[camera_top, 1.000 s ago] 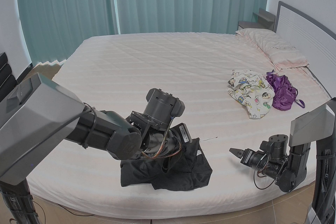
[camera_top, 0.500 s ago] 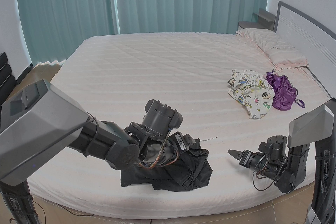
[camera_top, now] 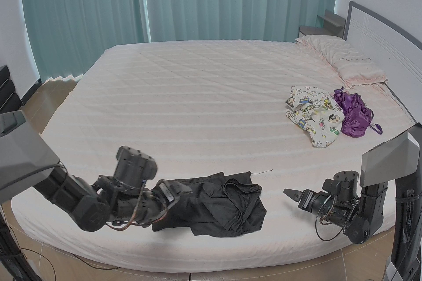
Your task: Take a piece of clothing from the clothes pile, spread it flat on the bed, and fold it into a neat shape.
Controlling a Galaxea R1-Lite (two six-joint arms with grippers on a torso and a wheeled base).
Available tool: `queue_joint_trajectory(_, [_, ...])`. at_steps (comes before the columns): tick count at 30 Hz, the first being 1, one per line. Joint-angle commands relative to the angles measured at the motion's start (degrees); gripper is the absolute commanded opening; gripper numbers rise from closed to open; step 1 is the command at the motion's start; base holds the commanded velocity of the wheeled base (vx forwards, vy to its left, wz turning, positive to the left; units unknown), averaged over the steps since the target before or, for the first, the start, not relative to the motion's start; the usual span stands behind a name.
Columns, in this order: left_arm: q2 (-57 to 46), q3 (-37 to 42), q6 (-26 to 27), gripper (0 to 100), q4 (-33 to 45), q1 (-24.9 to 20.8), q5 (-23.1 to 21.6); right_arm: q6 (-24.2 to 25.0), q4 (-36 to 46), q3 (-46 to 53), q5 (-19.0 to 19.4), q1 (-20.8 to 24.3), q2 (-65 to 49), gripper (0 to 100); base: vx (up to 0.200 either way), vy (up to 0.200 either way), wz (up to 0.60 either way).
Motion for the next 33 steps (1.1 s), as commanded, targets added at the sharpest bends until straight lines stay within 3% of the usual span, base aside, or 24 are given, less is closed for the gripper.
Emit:
queue_joint_trajectory(1, [-5.75, 11.69, -1.53, 100, -7.44, 9.59, -4.5, -0.5, -0.58, -0.85, -1.24, 2.3, -0.21, 100, 0.0, 0.0, 0.0])
queue_joint_trajectory(2, [-5.31, 14.33, -1.71, 100, -10.69, 12.93, -6.96, -0.59, 0.03, -2.61, -1.5, 3.45, -0.21, 100, 0.0, 0.0, 0.0])
queue_joint_trajectory(6, [-3.99, 16.88, -1.8, 100, -15.35, 16.54, -9.33, -0.77, 1.62, -5.07, -2.29, 6.26, -0.12, 100, 0.0, 0.0, 0.0])
queue_joint_trajectory(14, [-1.27, 17.93, -4.7, 100, -20.88, 17.68, -9.51, -3.49, 11.55, -15.35, -8.27, 10.48, -1.35, 100, 0.0, 0.025, 0.0])
queue_joint_trajectory(26, [-0.83, 17.4, -4.61, 100, -21.41, 25.76, -16.1, -4.81, 31.59, -33.11, -9.94, 15.93, -4.25, 100, 0.0, 0.2, 0.0])
queue_joint_trajectory(33, [1.72, 19.78, -4.26, 100, -26.33, 25.76, -16.63, -4.11, 37.39, -38.38, -10.12, 17.6, -1.62, 100, 0.0, 0.057, 0.0])
